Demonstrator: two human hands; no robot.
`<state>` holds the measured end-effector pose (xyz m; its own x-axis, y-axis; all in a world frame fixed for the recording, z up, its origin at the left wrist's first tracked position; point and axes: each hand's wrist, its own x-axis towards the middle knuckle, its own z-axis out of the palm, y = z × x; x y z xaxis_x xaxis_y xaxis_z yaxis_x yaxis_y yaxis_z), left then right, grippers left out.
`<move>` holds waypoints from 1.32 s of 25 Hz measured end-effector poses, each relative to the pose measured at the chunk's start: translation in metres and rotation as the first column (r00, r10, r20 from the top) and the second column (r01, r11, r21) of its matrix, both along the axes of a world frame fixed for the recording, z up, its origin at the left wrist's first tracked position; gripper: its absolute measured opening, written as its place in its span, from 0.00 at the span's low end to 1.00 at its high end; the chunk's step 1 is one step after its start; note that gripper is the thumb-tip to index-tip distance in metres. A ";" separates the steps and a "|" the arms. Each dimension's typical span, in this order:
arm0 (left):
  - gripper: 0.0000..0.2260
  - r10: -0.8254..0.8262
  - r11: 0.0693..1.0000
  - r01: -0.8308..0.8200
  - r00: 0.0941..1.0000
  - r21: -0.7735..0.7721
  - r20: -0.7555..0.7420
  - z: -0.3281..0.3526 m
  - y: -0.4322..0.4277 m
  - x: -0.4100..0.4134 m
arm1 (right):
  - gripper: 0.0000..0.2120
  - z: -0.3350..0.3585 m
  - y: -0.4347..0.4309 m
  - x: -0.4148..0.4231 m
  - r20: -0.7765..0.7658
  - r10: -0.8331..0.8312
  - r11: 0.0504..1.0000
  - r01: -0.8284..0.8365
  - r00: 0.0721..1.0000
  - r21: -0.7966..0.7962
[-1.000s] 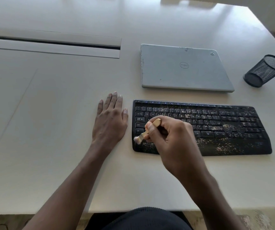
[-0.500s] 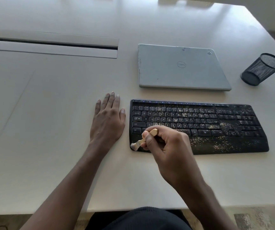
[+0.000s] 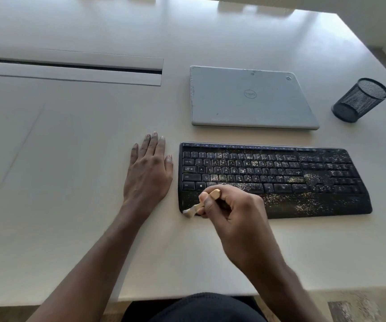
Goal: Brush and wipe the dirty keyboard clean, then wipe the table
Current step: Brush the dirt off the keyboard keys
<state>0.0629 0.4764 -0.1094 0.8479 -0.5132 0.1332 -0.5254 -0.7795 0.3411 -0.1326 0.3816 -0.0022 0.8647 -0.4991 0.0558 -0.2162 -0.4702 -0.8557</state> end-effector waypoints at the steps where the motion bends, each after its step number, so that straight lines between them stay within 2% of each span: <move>1: 0.26 0.000 1.000 0.000 1.000 -0.001 -0.002 0.000 0.000 0.000 | 0.08 -0.002 -0.006 -0.001 -0.007 -0.031 0.999 0.031 1.000 -0.012; 6: 0.26 0.000 1.000 0.000 1.000 0.001 0.002 0.001 -0.001 -0.001 | 0.10 0.014 -0.029 -0.010 -0.011 -0.162 0.972 0.158 0.987 -0.173; 11: 0.26 0.001 1.000 -0.001 1.000 0.003 0.007 0.001 0.000 0.000 | 0.09 0.016 -0.018 0.018 0.041 -0.082 0.996 0.083 0.996 -0.019; 13: 0.26 0.000 1.000 0.000 1.000 0.004 0.009 0.000 0.000 0.000 | 0.10 0.010 -0.018 0.025 0.029 -0.086 0.996 0.087 0.996 -0.024; 19: 0.25 0.006 1.000 -0.007 1.000 0.013 0.015 0.000 -0.002 0.000 | 0.12 0.015 -0.042 0.004 -0.006 -0.217 0.941 0.208 0.976 -0.265; 25: 0.26 0.005 1.000 -0.005 1.000 0.018 0.015 -0.001 -0.002 -0.001 | 0.12 0.012 -0.029 0.013 0.029 -0.169 0.980 0.171 0.985 -0.097; 30: 0.26 0.010 1.000 -0.011 1.000 0.021 0.020 -0.001 -0.002 0.000 | 0.15 0.017 -0.045 0.000 -0.039 -0.259 0.930 0.238 0.965 -0.281; 31: 0.26 0.010 1.000 -0.010 1.000 0.022 0.019 -0.001 -0.002 0.000 | 0.15 0.019 -0.043 -0.002 -0.022 -0.256 0.925 0.238 0.967 -0.297; 33: 0.26 0.008 1.000 -0.008 1.000 0.022 0.017 -0.001 -0.002 -0.001 | 0.14 0.021 -0.035 0.001 0.026 -0.187 0.956 0.188 0.982 -0.227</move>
<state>0.0620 0.4744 -0.1103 0.8498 -0.5092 0.1364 -0.5246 -0.7912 0.3142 -0.1312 0.3471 0.0193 0.7563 -0.6258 0.1907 -0.3154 -0.6042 -0.7318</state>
